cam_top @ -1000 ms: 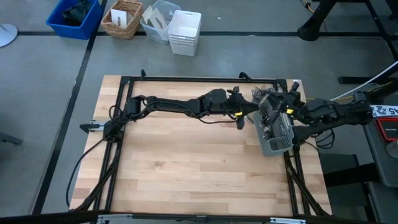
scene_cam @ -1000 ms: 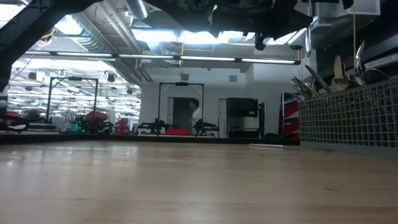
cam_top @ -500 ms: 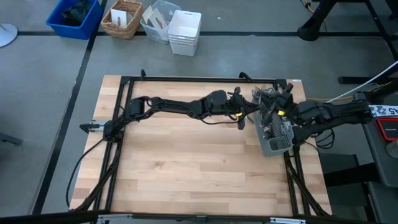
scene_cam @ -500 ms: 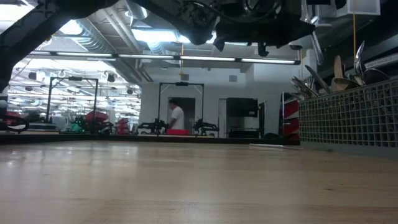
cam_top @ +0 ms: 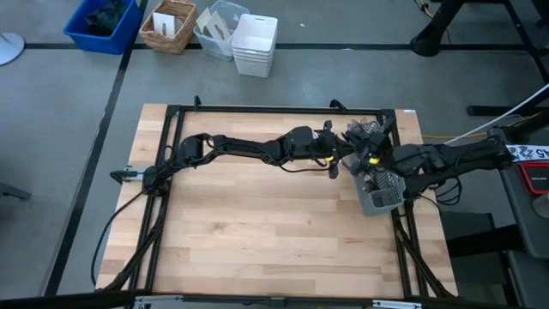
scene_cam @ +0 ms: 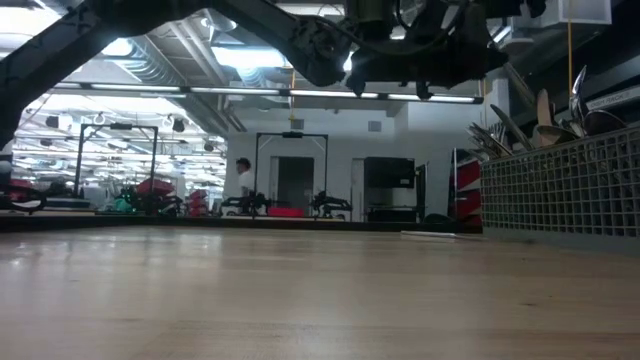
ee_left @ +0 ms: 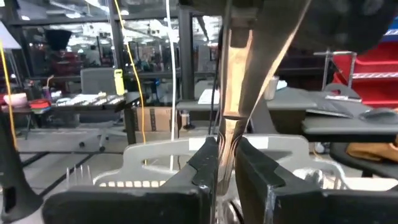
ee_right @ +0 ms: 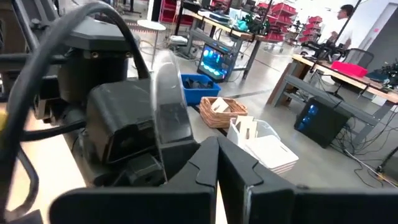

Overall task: Sort silverware
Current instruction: Put the bottom knife into the middle section of the utensil holder

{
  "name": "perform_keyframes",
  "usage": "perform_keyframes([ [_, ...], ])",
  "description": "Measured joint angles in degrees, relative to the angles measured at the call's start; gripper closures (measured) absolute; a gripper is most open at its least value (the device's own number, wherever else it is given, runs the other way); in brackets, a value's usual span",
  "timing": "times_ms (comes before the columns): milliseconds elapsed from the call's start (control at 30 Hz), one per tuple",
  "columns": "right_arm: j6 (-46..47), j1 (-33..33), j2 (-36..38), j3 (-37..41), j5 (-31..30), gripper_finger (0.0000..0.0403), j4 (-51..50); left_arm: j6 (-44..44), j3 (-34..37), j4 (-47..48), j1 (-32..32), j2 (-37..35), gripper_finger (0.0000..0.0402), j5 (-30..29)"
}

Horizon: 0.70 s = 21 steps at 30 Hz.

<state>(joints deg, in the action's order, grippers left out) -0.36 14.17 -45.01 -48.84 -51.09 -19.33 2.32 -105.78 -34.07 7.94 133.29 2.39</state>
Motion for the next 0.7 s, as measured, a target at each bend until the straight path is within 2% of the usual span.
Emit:
perform_keyframes([
  [333,-0.28,0.09,-0.12,0.00,-5.19,0.0391,-0.22,-0.08,0.00,0.53,0.95,0.79,0.0371,-0.39],
  [700,-0.37,0.09,-0.10,0.00,-6.00,0.0391,-0.15,-0.43,0.00,-1.10,1.82,1.24,0.0372,-0.26],
])
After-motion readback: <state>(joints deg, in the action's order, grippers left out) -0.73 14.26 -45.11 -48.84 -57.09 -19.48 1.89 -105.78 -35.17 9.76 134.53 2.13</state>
